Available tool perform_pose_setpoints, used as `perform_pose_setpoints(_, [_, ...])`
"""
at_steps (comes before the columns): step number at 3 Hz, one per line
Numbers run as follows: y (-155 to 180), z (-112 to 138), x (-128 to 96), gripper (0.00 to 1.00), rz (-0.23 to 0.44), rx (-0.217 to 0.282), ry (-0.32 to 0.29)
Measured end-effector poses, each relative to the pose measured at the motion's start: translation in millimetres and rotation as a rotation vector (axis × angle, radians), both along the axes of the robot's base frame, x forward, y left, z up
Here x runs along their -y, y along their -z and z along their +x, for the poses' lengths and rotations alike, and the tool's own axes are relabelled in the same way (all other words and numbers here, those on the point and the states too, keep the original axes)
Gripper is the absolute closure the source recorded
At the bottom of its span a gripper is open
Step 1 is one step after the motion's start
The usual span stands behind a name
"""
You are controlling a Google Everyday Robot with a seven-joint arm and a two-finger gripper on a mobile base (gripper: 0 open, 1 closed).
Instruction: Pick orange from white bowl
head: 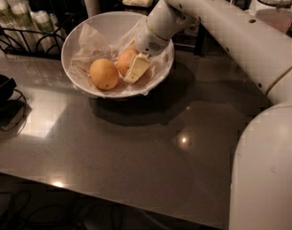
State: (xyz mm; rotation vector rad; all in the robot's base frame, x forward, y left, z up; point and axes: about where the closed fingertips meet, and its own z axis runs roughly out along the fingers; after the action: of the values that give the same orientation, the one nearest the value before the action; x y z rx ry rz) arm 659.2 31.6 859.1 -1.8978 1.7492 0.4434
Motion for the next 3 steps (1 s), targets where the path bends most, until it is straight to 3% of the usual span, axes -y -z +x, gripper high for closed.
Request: perform_pose_setpoints(3, [-67.1, -30.6, 21.2, 1.0, 0.124, 0.154, 0.023])
